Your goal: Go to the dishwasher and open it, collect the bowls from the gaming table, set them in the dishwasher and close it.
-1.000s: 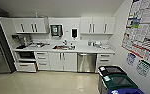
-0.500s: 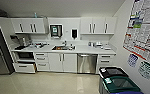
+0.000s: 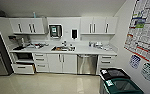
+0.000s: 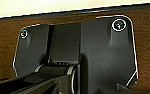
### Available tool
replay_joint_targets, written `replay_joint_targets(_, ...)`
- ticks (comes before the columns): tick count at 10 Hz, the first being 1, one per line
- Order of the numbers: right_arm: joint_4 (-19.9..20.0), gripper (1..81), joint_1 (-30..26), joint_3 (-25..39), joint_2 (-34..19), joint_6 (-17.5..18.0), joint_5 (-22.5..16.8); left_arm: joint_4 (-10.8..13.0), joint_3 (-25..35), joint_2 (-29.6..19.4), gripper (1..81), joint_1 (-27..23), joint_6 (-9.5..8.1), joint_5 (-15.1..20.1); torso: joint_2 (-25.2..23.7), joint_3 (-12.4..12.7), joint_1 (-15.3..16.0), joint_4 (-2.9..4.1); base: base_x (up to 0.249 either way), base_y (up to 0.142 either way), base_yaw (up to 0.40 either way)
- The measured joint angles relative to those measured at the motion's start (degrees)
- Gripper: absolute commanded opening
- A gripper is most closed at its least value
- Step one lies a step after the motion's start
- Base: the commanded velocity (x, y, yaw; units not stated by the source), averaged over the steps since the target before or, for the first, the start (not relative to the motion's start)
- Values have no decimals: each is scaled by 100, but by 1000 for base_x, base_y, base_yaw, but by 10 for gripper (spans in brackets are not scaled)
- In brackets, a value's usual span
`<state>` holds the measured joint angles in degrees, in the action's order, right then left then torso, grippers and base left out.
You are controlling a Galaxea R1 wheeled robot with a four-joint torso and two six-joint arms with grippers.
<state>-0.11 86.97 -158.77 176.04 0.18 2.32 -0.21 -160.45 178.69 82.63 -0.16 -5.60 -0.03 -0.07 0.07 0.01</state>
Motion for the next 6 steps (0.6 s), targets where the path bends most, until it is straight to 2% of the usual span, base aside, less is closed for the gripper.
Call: replay_joint_targets(6, 1, 811, -12, 0, 11, 0, 2, 0, 1, -10, 811, -22, 0, -2, 2, 0, 4, 0, 90, 63, 0)
